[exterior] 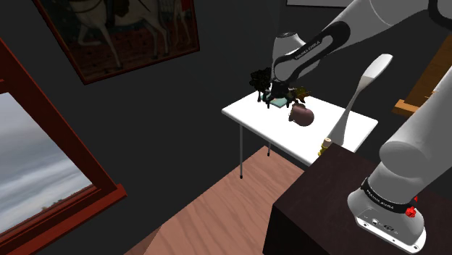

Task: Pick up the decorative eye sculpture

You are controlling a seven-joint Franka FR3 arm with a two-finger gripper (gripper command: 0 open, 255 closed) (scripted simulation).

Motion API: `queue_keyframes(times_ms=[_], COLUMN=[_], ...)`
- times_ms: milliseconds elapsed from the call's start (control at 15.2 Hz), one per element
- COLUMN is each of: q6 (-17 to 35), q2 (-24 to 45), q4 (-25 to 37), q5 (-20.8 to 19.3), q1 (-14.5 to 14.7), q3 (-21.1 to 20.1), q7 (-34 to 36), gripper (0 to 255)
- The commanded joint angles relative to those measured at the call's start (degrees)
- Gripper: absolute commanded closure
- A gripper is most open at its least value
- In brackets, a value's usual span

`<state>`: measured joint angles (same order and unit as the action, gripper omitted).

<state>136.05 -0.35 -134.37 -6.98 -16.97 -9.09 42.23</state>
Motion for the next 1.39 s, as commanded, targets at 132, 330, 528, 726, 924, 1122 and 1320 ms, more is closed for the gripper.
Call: queue_keyframes(times_ms=[132,330,528,726,924,1122,1320], q6=[4.2,6.6,8.6,10.3,11.7,12.8,13.7], q2=[7.4,12.7,17.8,22.7,27.5,32.2,36.8], q4=[3.6,6.8,10.3,14.0,17.9,21.9,26.0], q5=[-4.2,-6.9,-8.9,-10.2,-10.8,-10.9,-10.4], q1=[-1.4,-1.8,-2.1,-2.2,-2.5,-3.0,-3.7], q3=[1.9,4.0,6.2,8.6,10.9,13.0,15.0], q7=[6.7,11.5,15.7,19.5,22.8,25.7,28.4], gripper=[0,0,0,0,0,0,0])
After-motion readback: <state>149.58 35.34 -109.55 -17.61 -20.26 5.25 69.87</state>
